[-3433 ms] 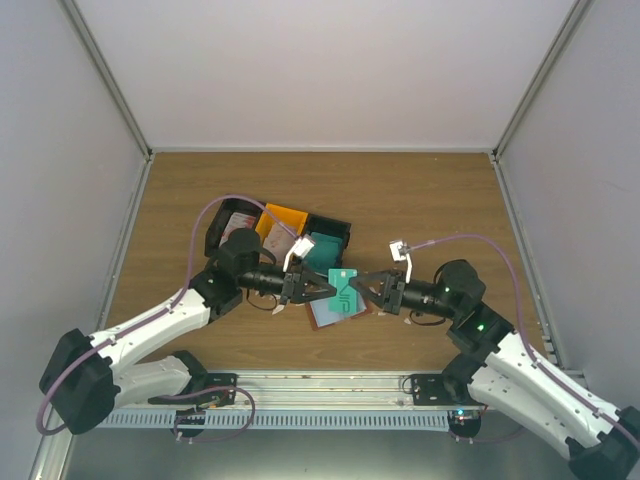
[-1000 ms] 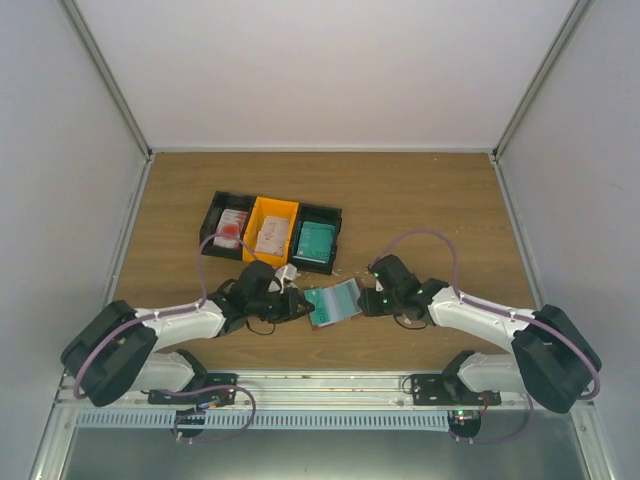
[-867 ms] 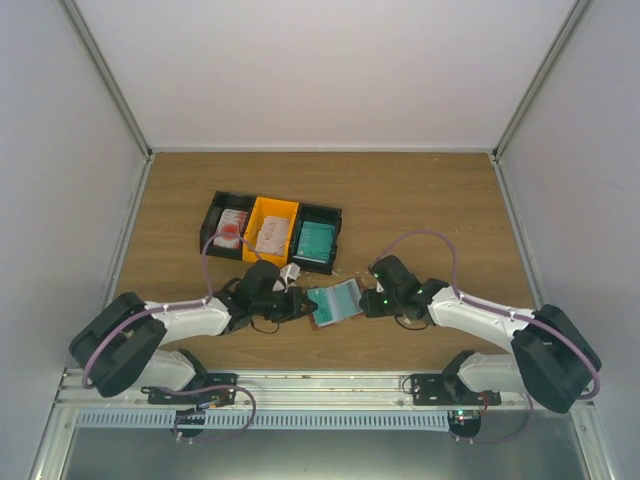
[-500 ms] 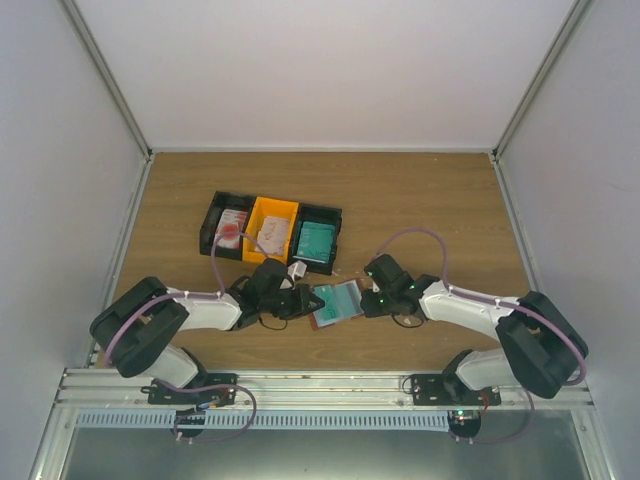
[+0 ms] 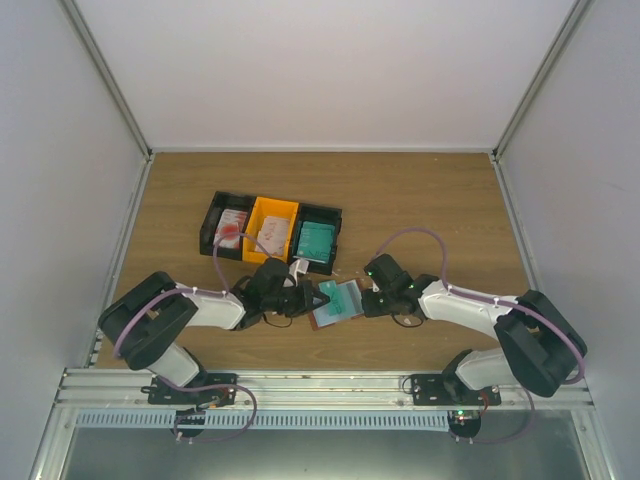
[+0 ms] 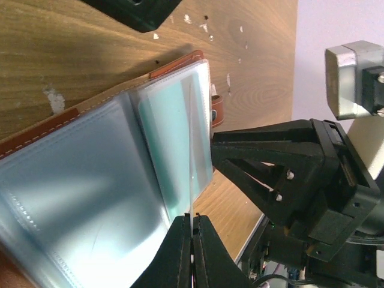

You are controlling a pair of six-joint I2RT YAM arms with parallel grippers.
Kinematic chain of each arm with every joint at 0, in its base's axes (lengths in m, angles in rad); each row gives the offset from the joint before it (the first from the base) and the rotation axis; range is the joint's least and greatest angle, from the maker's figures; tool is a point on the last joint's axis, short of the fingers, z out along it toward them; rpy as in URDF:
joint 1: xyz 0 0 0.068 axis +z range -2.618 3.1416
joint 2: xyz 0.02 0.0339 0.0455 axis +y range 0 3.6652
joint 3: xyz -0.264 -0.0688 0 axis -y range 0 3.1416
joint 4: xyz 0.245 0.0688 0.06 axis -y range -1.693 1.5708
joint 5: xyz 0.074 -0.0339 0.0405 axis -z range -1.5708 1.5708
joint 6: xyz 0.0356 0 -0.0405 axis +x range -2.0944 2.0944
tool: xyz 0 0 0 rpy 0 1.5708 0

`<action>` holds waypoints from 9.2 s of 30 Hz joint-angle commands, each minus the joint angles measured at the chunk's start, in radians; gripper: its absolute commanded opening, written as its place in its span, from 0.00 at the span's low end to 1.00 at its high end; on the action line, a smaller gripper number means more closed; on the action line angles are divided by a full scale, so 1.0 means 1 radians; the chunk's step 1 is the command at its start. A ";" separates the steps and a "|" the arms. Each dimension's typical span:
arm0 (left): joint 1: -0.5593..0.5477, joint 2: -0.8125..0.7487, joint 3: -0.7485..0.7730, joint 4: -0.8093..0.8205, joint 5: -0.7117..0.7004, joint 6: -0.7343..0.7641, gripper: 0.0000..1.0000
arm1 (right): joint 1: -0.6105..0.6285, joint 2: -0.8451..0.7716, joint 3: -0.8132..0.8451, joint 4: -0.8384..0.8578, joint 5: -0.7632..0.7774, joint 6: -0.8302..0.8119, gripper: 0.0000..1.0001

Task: Put the credit cards into the card holder

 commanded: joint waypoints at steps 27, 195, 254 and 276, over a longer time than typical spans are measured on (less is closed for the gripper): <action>-0.022 0.019 -0.025 0.018 -0.008 -0.038 0.00 | 0.002 0.031 -0.037 -0.037 -0.005 -0.014 0.17; 0.187 -0.627 0.320 -0.969 -0.572 0.551 0.99 | 0.020 -0.267 0.169 -0.081 0.006 -0.005 0.55; 0.512 0.096 0.540 -0.894 -0.066 0.678 0.38 | 0.043 0.198 0.308 0.116 0.027 0.003 0.47; 0.374 0.238 0.731 -1.043 -0.371 0.896 0.51 | -0.178 0.186 0.226 0.186 0.060 -0.025 0.39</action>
